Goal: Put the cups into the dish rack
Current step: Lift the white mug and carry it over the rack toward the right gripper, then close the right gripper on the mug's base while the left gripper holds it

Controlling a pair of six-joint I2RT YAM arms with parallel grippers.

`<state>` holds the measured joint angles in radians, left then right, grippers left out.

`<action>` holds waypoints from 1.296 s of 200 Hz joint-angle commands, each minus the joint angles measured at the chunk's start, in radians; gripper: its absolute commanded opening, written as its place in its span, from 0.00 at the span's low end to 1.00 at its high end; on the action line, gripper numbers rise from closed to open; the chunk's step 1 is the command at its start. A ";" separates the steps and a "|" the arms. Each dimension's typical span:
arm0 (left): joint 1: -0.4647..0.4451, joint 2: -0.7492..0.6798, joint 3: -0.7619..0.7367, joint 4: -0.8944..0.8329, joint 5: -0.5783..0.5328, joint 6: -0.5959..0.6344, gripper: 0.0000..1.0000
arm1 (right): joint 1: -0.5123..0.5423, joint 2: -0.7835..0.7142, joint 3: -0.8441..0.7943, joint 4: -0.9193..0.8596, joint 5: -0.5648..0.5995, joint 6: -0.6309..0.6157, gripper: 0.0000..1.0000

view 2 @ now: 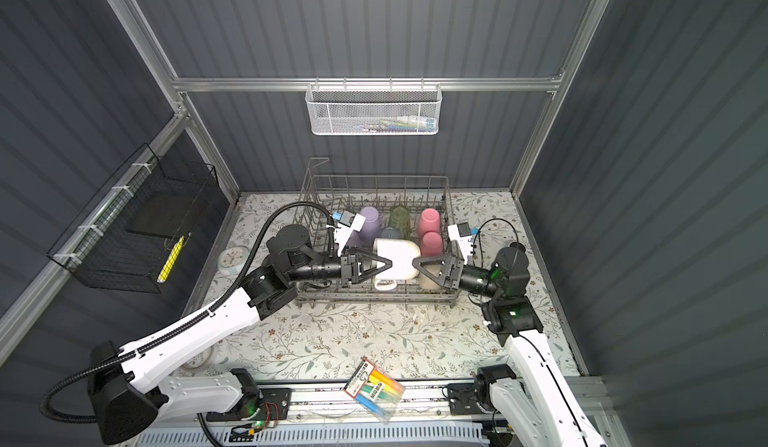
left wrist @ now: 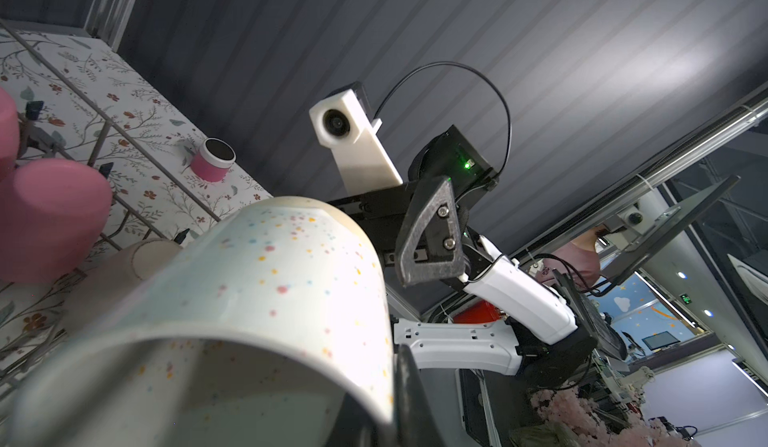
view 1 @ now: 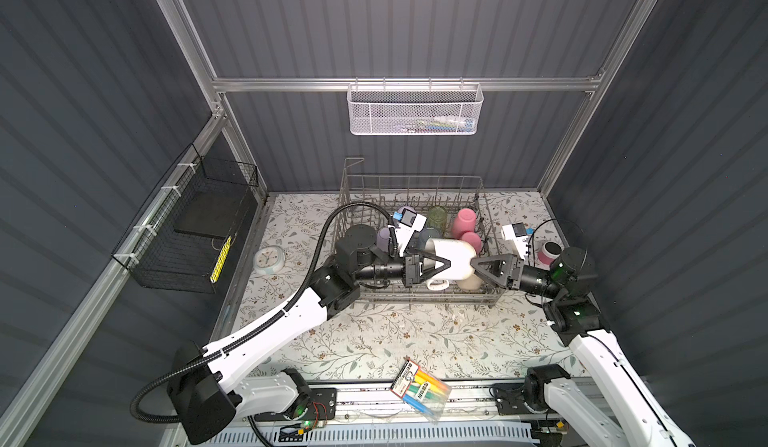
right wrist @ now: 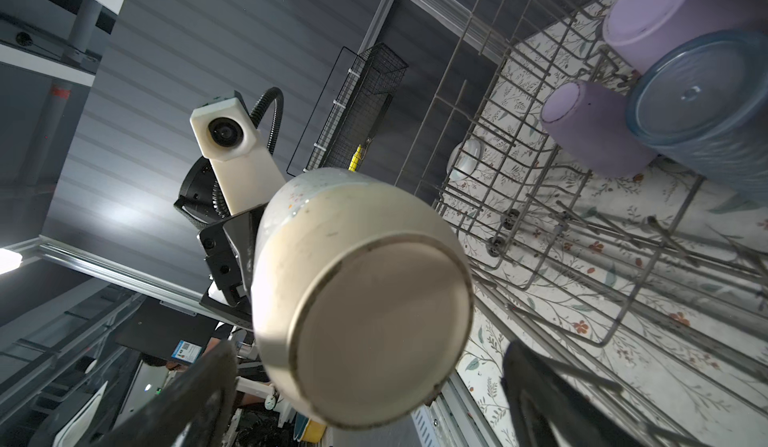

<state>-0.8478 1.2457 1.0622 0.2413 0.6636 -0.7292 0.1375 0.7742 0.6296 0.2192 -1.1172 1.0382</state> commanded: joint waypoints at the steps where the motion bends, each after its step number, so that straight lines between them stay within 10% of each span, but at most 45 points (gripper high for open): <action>1: 0.004 0.002 0.010 0.238 0.078 -0.045 0.00 | 0.014 -0.009 -0.002 0.091 -0.036 0.036 0.99; 259: 0.005 0.060 -0.019 0.372 0.159 -0.111 0.00 | 0.127 0.053 -0.002 0.332 0.068 0.144 0.99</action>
<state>-0.8471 1.3140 1.0359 0.5072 0.8024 -0.8429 0.2573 0.8295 0.6262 0.4660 -1.0668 1.1652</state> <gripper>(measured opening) 0.106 0.989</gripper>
